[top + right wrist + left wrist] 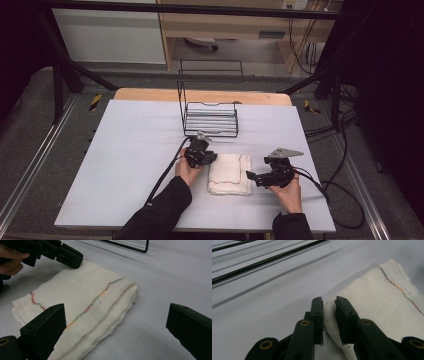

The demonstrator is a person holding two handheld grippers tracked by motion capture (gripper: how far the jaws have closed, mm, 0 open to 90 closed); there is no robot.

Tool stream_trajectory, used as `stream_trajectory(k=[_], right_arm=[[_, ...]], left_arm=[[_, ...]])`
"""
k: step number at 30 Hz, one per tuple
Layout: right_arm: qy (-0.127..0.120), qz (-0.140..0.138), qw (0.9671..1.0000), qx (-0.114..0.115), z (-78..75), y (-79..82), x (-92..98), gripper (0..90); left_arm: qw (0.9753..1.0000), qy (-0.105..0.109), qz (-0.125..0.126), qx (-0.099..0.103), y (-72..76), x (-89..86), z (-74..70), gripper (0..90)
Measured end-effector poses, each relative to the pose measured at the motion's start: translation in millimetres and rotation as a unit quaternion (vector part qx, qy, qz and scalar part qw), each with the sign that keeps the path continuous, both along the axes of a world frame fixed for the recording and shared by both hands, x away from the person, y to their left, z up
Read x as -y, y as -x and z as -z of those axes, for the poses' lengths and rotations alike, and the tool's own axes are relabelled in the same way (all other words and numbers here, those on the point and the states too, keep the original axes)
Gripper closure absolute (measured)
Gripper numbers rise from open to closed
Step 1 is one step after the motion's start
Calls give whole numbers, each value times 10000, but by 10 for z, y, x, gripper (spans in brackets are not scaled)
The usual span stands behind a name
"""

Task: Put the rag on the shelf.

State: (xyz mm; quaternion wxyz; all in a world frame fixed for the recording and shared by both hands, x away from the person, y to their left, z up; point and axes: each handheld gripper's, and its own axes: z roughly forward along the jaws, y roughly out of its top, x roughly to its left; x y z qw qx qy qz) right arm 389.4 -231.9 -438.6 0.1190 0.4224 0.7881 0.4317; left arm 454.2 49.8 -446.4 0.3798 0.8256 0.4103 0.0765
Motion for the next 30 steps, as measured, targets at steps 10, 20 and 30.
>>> stream_trajectory(k=[10, 20, 30], right_arm=[[73, 138, 9999, -2, 26, -157, -57, 153], [46, 378, 9993, 60, 73, -342, -109, 352], [30, 446, 9988, -188, 153, -447, -176, 530]], left_arm=[[9998, -112, 63, 176, 35, 34, 18, 798], [9996, -132, 58, 241, 49, 38, 27, 804], [9995, -143, 91, 285, 53, 34, 32, 804]])
